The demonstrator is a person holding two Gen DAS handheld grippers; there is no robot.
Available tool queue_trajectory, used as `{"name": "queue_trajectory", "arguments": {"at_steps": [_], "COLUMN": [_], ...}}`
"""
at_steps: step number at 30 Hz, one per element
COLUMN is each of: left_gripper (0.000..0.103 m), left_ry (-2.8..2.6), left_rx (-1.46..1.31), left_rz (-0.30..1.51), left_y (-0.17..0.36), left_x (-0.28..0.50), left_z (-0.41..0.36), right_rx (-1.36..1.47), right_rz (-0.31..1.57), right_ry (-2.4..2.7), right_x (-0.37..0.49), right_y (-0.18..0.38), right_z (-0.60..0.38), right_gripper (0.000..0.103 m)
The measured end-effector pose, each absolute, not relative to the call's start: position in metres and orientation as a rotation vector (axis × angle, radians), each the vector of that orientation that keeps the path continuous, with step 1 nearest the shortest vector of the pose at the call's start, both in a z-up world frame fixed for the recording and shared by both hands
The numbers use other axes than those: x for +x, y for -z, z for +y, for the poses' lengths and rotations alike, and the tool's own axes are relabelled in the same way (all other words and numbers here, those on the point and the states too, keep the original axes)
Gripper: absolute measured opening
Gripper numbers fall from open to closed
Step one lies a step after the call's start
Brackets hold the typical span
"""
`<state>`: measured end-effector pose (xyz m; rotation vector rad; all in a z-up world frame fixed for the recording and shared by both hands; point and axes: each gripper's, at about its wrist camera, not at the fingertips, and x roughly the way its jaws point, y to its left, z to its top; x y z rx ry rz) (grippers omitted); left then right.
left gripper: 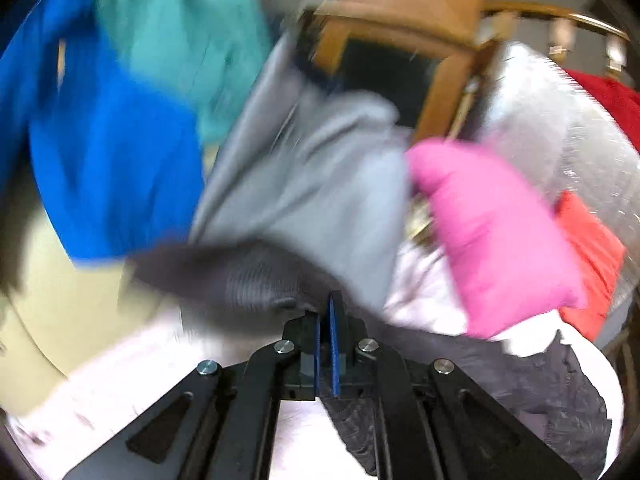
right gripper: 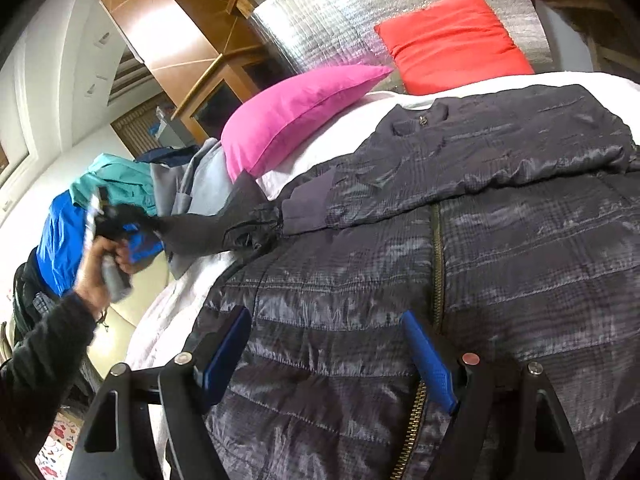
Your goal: Fold large clothes
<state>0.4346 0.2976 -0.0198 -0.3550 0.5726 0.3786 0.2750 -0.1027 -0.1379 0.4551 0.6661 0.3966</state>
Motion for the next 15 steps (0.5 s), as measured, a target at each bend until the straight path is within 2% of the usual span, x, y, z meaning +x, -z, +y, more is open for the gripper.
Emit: {"name": "queue_trajectory", "arguments": {"at_steps": [3, 8, 15], "left_gripper": [0.004, 0.004, 0.004], "left_ry": [-0.326, -0.181, 0.071], "left_rx": [-0.257, -0.107, -0.009], "left_rz": [0.476, 0.374, 0.380], "left_y": [-0.035, -0.091, -0.093], "left_x": [0.417, 0.405, 0.414], "left_z": [0.261, 0.167, 0.028], "right_rx": [0.483, 0.530, 0.631], "right_rz": [0.658, 0.629, 0.598], "right_ry": [-0.391, -0.371, -0.342], "right_x": [0.275, 0.272, 0.272], "right_y": [0.136, 0.132, 0.129], "right_z": [-0.109, -0.123, -0.148], "right_gripper": [0.081, 0.081, 0.081]}}
